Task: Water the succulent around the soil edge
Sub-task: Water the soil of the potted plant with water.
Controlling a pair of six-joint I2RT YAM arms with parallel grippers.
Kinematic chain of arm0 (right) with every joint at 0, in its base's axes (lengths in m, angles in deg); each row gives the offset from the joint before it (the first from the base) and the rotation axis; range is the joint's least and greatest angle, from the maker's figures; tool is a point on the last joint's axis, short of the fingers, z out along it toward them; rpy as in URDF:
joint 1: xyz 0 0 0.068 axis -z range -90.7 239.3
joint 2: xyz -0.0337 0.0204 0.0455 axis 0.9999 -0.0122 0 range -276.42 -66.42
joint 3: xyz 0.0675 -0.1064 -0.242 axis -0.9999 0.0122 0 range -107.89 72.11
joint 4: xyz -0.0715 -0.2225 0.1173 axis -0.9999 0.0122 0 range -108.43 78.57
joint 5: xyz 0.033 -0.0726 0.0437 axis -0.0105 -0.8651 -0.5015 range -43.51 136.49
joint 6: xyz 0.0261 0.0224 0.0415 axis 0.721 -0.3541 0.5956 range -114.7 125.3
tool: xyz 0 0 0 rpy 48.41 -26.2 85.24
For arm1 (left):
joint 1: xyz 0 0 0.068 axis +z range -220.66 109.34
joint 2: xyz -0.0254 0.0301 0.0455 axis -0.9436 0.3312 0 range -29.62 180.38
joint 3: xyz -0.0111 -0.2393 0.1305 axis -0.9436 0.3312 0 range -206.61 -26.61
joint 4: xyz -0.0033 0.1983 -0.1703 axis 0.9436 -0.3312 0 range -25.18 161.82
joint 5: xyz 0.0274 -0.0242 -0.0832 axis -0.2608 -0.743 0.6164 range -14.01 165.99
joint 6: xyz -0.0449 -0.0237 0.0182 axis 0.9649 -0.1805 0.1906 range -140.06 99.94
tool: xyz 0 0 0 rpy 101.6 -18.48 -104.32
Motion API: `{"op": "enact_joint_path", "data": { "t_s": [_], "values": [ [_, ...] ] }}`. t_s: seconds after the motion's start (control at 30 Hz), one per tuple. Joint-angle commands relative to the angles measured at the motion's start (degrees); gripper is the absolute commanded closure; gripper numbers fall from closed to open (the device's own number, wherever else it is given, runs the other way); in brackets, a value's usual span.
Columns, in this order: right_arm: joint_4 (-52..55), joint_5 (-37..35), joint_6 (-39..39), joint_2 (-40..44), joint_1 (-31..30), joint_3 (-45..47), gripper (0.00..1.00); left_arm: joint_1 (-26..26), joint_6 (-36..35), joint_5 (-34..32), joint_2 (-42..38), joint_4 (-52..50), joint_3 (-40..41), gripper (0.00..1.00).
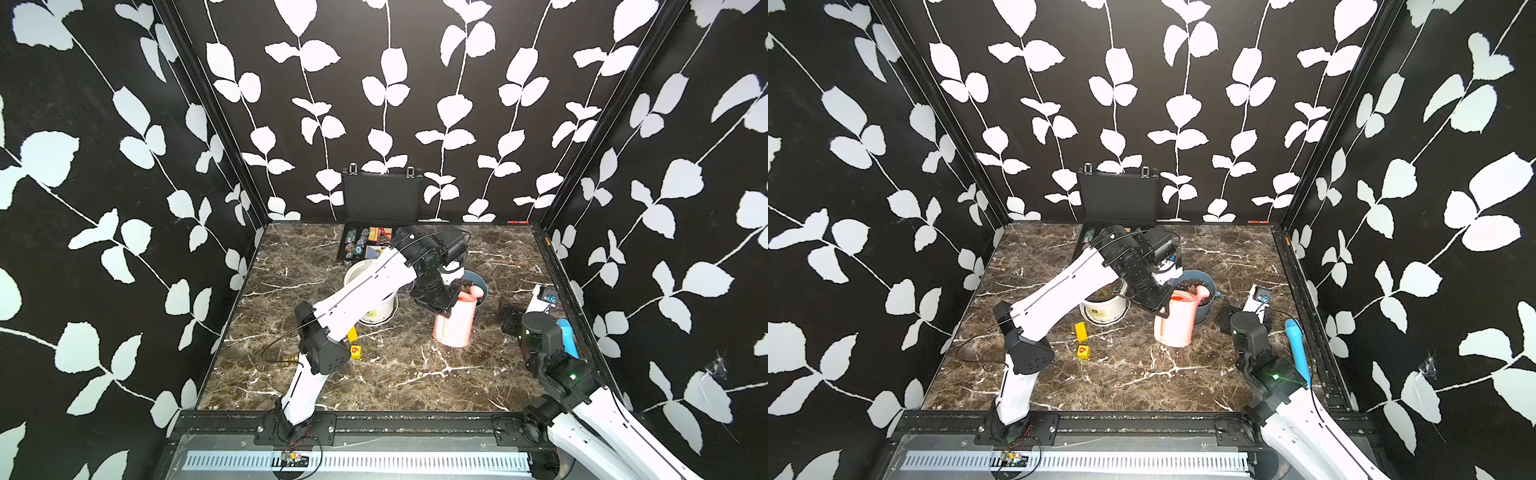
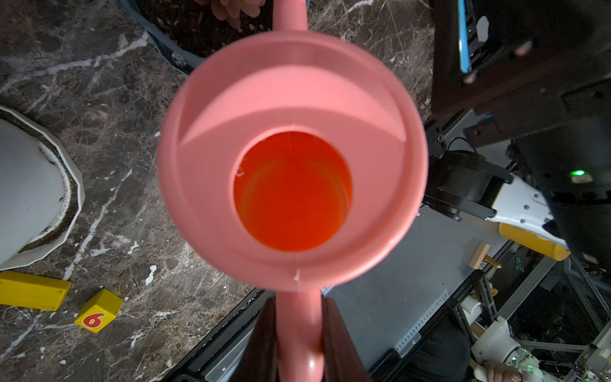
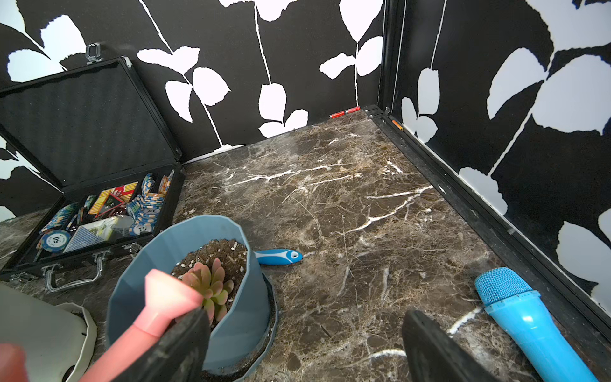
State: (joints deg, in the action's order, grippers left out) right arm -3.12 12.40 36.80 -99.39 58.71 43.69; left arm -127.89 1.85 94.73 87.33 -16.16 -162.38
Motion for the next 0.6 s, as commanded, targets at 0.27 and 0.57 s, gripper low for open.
{"op": "enact_joint_path", "data": {
  "t_s": [0.27,0.57],
  "values": [
    [-1.2,-0.8,0.0,0.1,0.3,0.5,0.07,-0.2,-1.1,-1.8,-8.1,0.4,6.8,1.0],
    [-1.2,-0.8,0.0,0.0,0.4,0.6,0.07,0.9,-1.7,-2.8,-11.5,0.8,12.0,1.0]
  ]
}}
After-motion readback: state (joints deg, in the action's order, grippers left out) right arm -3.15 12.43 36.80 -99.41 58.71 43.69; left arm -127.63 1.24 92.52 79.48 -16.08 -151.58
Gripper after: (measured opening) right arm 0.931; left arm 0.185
